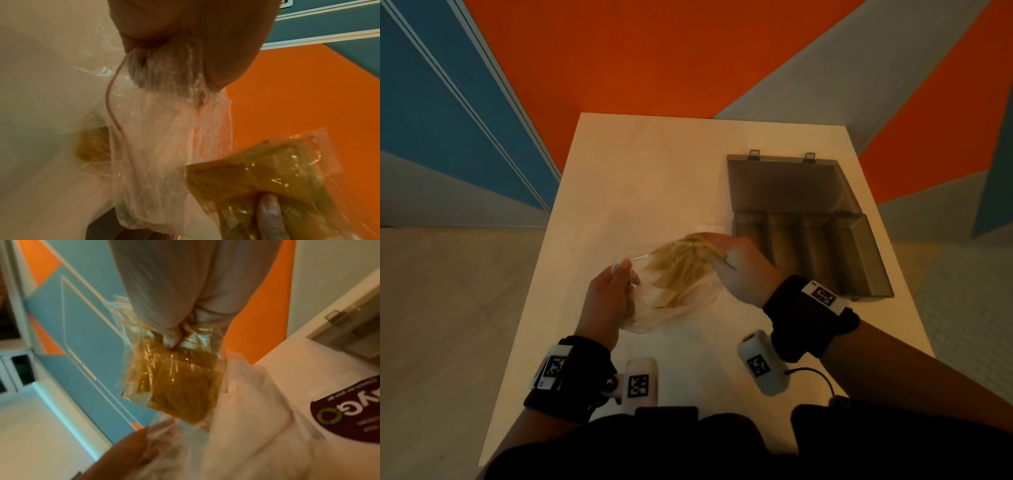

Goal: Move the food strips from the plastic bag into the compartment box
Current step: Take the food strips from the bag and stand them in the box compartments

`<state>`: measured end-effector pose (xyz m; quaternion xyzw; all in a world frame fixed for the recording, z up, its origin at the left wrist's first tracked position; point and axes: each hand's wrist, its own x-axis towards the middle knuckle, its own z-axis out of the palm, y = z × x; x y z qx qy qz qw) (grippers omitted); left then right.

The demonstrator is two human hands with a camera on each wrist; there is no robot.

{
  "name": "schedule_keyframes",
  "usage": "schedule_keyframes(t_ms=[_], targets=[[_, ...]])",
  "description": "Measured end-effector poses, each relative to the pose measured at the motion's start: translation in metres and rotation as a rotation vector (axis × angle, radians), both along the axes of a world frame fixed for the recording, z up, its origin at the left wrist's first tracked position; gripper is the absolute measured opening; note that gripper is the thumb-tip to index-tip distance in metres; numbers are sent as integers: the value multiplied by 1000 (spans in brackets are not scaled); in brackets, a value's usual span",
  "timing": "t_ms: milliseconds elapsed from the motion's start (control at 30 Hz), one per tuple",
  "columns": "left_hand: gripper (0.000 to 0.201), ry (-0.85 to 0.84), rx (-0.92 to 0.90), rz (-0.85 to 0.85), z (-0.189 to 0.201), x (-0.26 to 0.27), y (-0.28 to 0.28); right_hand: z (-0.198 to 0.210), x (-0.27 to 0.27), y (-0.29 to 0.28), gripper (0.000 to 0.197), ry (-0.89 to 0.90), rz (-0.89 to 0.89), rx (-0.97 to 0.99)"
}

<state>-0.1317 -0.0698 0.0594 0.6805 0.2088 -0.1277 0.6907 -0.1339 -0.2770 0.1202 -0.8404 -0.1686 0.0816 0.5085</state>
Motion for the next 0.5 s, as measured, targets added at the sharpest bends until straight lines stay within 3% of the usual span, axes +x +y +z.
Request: schedule_keyframes(t_ms=[167, 333, 400, 500], targets=[[36, -9, 15, -20, 0, 0, 1, 20, -1, -1, 22, 173, -158, 220], [37, -3, -19, 0, -2, -2, 9, 36, 4, -48, 21, 286, -443, 470], [37, 4, -42, 7, -2, -2, 13, 30, 10, -81, 19, 310, -652, 403], [37, -12, -41, -16, -3, -6, 18, 7, 21, -130, 21, 342, -881, 4]])
